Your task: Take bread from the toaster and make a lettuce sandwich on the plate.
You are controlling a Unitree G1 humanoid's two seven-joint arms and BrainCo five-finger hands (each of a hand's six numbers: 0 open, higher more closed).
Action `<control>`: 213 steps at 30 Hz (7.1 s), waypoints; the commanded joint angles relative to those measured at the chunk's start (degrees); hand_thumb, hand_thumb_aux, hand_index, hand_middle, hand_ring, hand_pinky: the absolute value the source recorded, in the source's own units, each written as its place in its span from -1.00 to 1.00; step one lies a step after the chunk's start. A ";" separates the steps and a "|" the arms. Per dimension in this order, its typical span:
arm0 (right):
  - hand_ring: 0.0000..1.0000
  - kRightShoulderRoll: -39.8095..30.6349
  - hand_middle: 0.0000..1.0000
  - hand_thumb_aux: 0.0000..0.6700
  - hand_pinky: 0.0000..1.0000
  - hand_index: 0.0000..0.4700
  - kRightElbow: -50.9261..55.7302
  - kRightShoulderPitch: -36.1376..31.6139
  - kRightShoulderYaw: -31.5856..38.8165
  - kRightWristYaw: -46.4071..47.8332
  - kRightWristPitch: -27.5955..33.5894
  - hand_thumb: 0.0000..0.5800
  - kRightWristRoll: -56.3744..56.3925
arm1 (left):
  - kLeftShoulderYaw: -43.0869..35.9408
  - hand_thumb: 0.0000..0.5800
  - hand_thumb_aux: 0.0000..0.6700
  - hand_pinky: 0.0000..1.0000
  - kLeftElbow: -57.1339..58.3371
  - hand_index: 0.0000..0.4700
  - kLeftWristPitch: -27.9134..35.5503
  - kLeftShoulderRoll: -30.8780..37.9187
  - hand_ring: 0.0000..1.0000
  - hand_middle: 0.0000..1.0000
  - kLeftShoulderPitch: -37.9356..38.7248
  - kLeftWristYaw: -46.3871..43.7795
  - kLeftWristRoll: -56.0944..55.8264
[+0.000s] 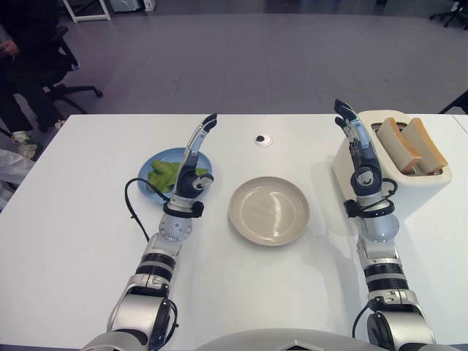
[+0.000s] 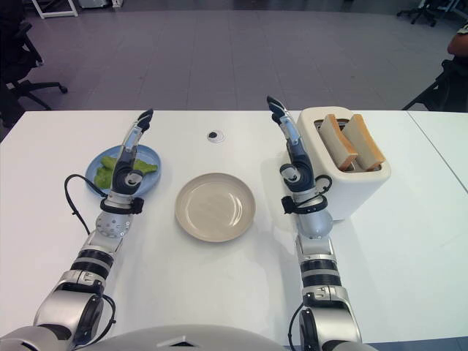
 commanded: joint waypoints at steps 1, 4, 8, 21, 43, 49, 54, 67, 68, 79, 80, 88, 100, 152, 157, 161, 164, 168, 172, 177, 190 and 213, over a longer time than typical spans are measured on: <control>-1.00 -0.29 -1.00 -1.00 -1.00 -1.00 -0.73 1.08 0.78 -1.34 0.52 -1.00 -2.47 | -0.49 -1.00 -1.00 -1.00 -1.35 -1.00 -0.96 0.06 -1.00 -1.00 -0.01 -0.10 2.52; -1.00 -0.42 -1.00 -1.00 -1.00 -1.00 -1.05 1.50 1.36 -1.97 0.62 -1.00 -2.99 | -0.23 -1.00 -1.00 -1.00 -2.09 -1.00 -1.58 0.22 -1.00 -1.00 0.55 -0.06 3.04; -1.00 -0.86 -1.00 -1.00 -1.00 -1.00 -1.90 1.81 2.02 -2.26 1.21 -1.00 -2.82 | -0.13 -1.00 -1.00 -1.00 -2.94 -1.00 -2.02 0.33 -1.00 -1.00 0.87 -0.35 3.02; -1.00 -3.50 -1.00 -1.00 -1.00 -1.00 -11.65 4.00 -2.34 -5.57 3.27 -1.00 -3.95 | 1.05 -1.00 -1.00 -1.00 -4.99 -1.00 -2.35 1.17 -1.00 -1.00 1.23 -0.14 3.01; -1.00 -32.91 -1.00 -0.42 -1.00 -0.42 4.58 12.14 -13.65 -3.20 28.67 -0.01 -16.96 | 9.50 -1.00 -1.00 -1.00 -2.04 -1.00 8.44 14.88 -1.00 -1.00 1.58 15.62 17.48; -1.00 -33.31 -1.00 0.77 -1.00 0.77 2.99 12.28 -11.77 -3.81 28.71 0.97 -14.71 | 1.32 -1.00 -1.00 -1.00 7.64 -1.00 27.35 22.76 -1.00 -1.00 -1.82 22.09 31.95; -1.00 -33.38 -1.00 1.00 -1.00 1.00 -0.71 12.56 -11.20 -4.57 29.09 1.00 -13.18 | -7.89 -1.00 -1.00 -1.00 19.61 -1.00 38.80 23.76 -1.00 -1.00 -5.80 21.00 37.20; -0.48 -29.33 -0.48 1.00 -0.48 1.00 -11.10 9.89 -13.41 -6.74 28.17 1.00 -6.91 | -21.87 0.21 -0.25 -1.00 29.35 -0.25 42.58 20.49 -1.00 -1.00 -10.99 20.05 36.73; -0.36 -29.19 -0.36 1.00 -0.36 1.00 -11.66 9.91 -13.87 -6.83 28.02 1.00 -6.31 | -21.96 0.63 0.15 -1.00 28.63 0.15 41.43 20.59 -1.00 -1.00 -10.87 21.02 35.85; 0.27 -28.21 0.27 1.00 0.27 1.00 -13.01 9.36 -16.00 -7.82 25.72 1.00 -3.31 | -20.22 1.00 1.00 -1.00 18.58 1.00 32.70 23.40 -1.00 -1.00 -8.95 29.16 30.46; 0.35 -28.17 0.35 1.00 0.35 1.00 -13.29 9.22 -16.37 -7.95 25.53 1.00 -2.98 | -19.80 1.00 1.00 -1.00 17.51 1.00 31.94 23.66 -1.00 -1.00 -8.61 29.41 29.75; 0.63 -26.92 0.63 1.00 0.63 1.00 -18.68 6.57 -19.39 -9.68 23.90 1.00 -0.17 | -14.30 1.00 1.00 -0.87 8.78 1.00 26.04 25.28 -0.87 -0.87 -5.76 31.17 23.89; 1.00 -22.67 1.00 1.00 1.00 1.00 -25.21 2.27 -13.58 -6.14 24.03 1.00 2.66 | -8.79 1.00 1.00 -0.87 4.24 1.00 19.63 24.14 -0.87 -0.87 -4.02 30.45 18.26; -1.00 -7.72 -1.00 -1.00 -1.00 -1.00 -17.58 -0.95 4.15 -8.91 34.39 -1.00 -10.58 | -22.19 1.00 1.00 -0.96 -3.57 1.00 13.00 9.32 -0.96 -0.96 -1.02 25.14 42.30; -1.00 -13.28 -1.00 -1.00 -1.00 -1.00 -25.89 1.41 -3.95 -6.60 37.24 -1.00 -8.19 | -22.28 1.00 1.00 -0.95 -0.62 1.00 20.46 8.49 -0.95 -0.95 -4.52 32.05 43.31; -1.00 -18.42 -1.00 -1.00 -1.00 -1.00 -25.13 3.48 -10.13 -7.16 37.44 -1.00 -9.64 | -25.06 1.00 1.00 -0.96 1.93 1.00 28.45 8.03 -0.96 -0.96 -6.78 37.47 47.07; -1.00 -22.19 -1.00 -1.00 -1.00 -1.00 -24.41 5.90 -14.22 -7.00 37.67 -1.00 -10.39 | -27.78 1.00 1.00 -0.96 3.92 1.00 30.63 7.97 -0.96 -0.96 -7.47 38.84 48.19; -1.00 -28.56 -1.00 -1.00 -1.00 -1.00 -19.02 9.70 -13.11 -4.87 39.78 -1.00 -17.01 | -31.41 0.99 0.86 -0.98 5.61 0.86 29.60 7.95 -0.98 -0.98 -7.81 38.62 48.10; -1.00 -31.61 -1.00 -1.00 -1.00 -1.00 -14.63 12.30 -8.21 -1.49 39.45 -1.00 -20.60 | -33.92 0.95 0.68 -1.00 5.35 0.68 26.73 8.39 -1.00 -1.00 -7.99 37.96 47.10; -1.00 -33.09 -1.00 -1.00 -1.00 -1.00 -13.19 13.56 -4.36 0.99 37.70 -1.00 -21.28 | -34.27 0.91 0.57 -1.00 4.47 0.57 24.97 9.81 -1.00 -1.00 -7.88 37.52 45.69; 0.52 -31.62 0.52 1.00 0.52 1.00 -16.33 9.43 -8.05 -4.45 35.24 1.00 -14.57 | -26.43 -1.00 -1.00 -1.00 -9.64 -1.00 18.97 17.82 -1.00 -1.00 -2.92 34.97 36.70; 1.00 -19.98 1.00 1.00 1.00 1.00 -36.12 4.13 -4.28 -0.78 33.98 1.00 4.47 | -11.47 -1.00 -1.00 -1.00 -8.16 -1.00 -0.85 17.03 -1.00 -1.00 0.55 27.80 8.32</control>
